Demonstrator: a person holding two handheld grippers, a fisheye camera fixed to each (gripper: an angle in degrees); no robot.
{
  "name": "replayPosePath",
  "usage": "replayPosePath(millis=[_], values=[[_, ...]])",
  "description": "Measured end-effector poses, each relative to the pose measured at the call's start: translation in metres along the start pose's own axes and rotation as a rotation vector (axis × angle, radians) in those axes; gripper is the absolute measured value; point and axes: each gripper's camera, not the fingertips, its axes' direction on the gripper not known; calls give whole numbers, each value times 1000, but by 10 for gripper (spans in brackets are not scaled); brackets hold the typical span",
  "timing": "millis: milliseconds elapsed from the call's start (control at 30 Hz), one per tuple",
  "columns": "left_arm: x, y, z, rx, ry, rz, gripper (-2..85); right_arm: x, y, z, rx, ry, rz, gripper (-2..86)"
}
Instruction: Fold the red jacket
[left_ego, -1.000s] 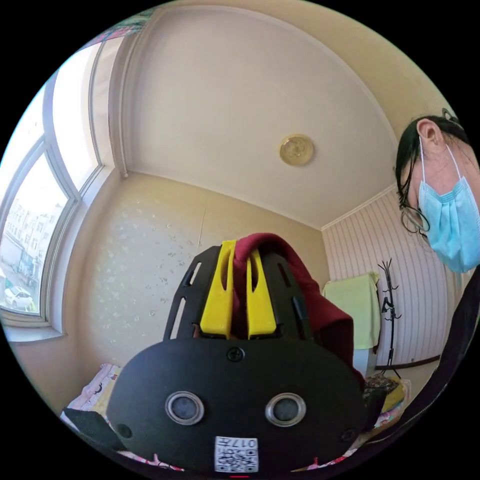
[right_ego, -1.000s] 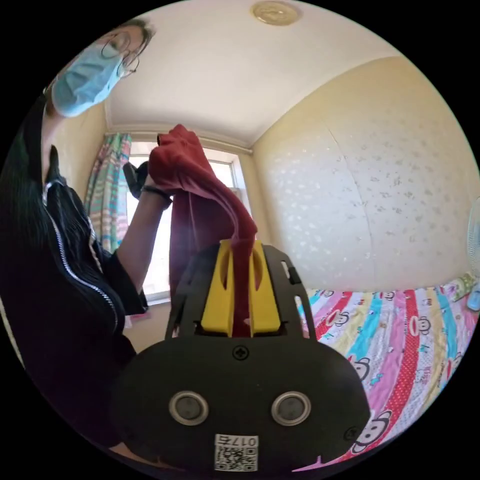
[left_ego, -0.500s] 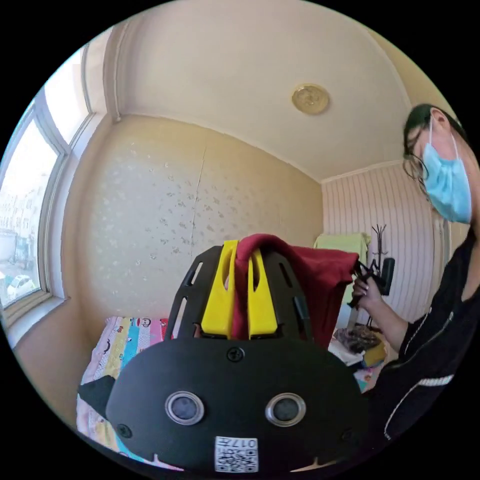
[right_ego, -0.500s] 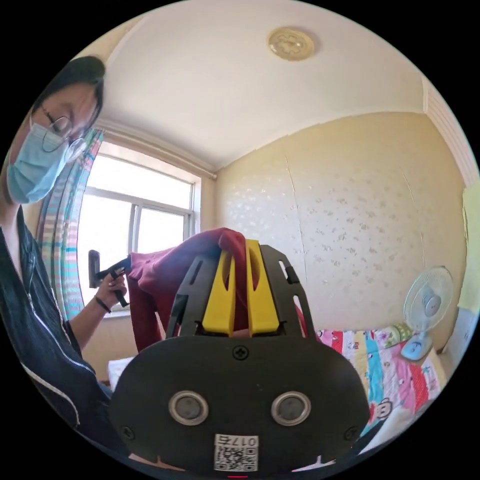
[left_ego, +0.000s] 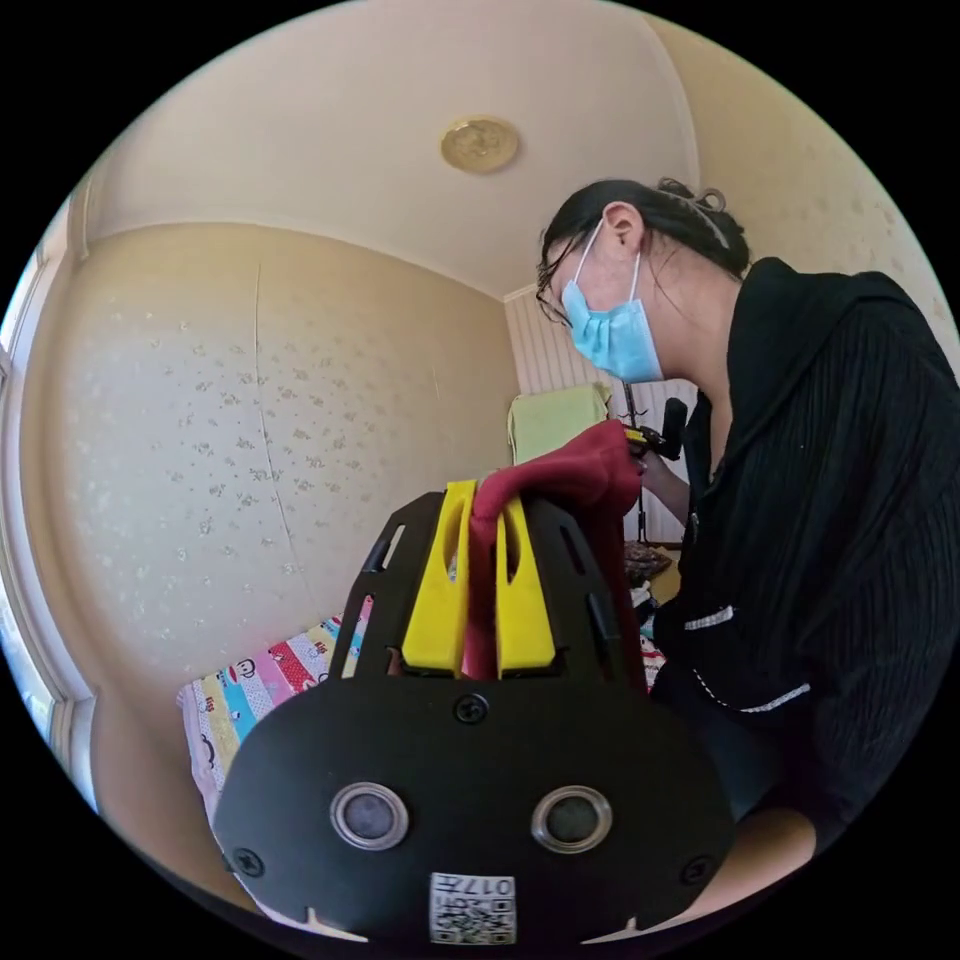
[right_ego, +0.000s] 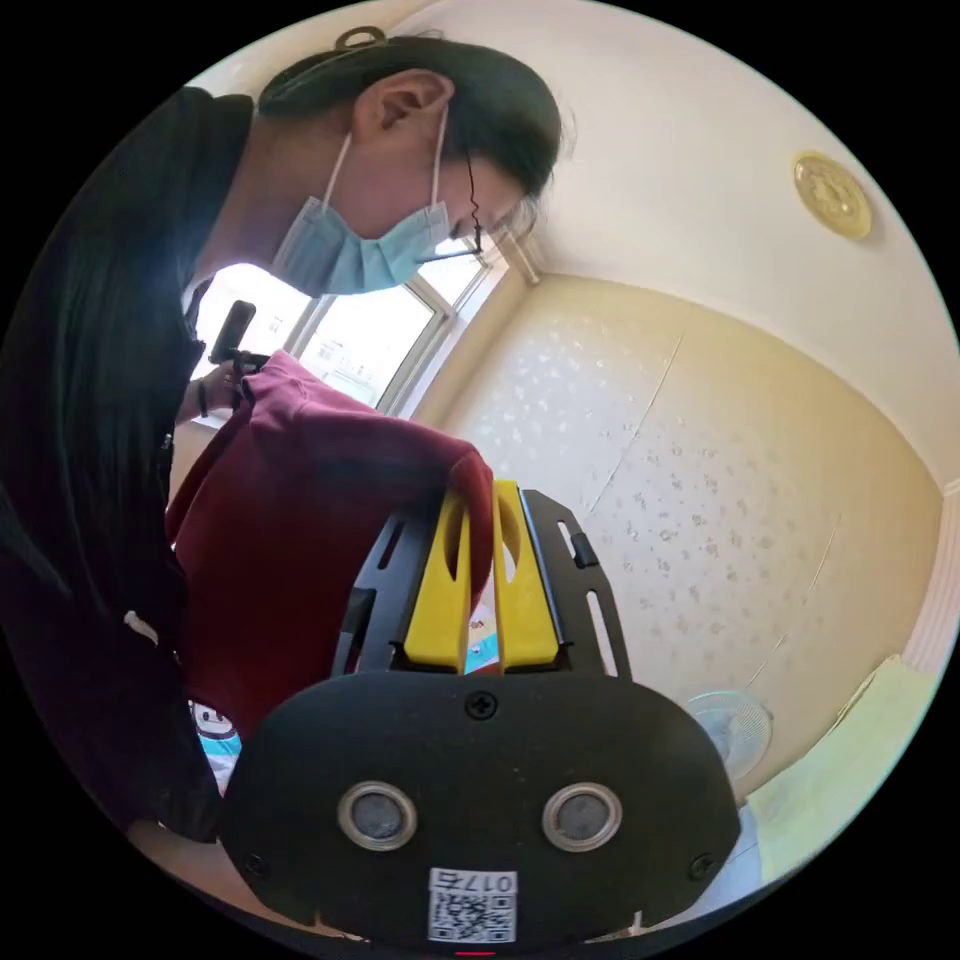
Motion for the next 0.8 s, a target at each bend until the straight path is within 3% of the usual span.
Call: replayPosePath(millis=[133,233,333,400,467,567,633,700,800], values=[[-70,15,85,-102,0,-84,27,58,58,89,-85,-131,214,47],[-161,74,188,-164,31,-258,35,104,135,191,-187,-237,418,51],[-269,188,313,-232,25,-556,59,129,243,316,-317,-232,575,68],[-341,311,403,-270,-5,-837,93,134,314,386,-438,-172,649,85],[-372,407,435,-248,-69,-1137,105,139,403,451,-672,-100,745,94],[-340,496,442,-29,-99,-1213,108,118,476,464,-777,-34,768,91],[-295,524,452,-85,-52,-1158,113,90,504,449,-751,-139,784,97],[-213,556,462,-268,1,-1104,114,56,529,426,-748,-276,809,105],[-118,575,442,-444,-61,-1056,121,11,566,370,-851,-353,889,119]])
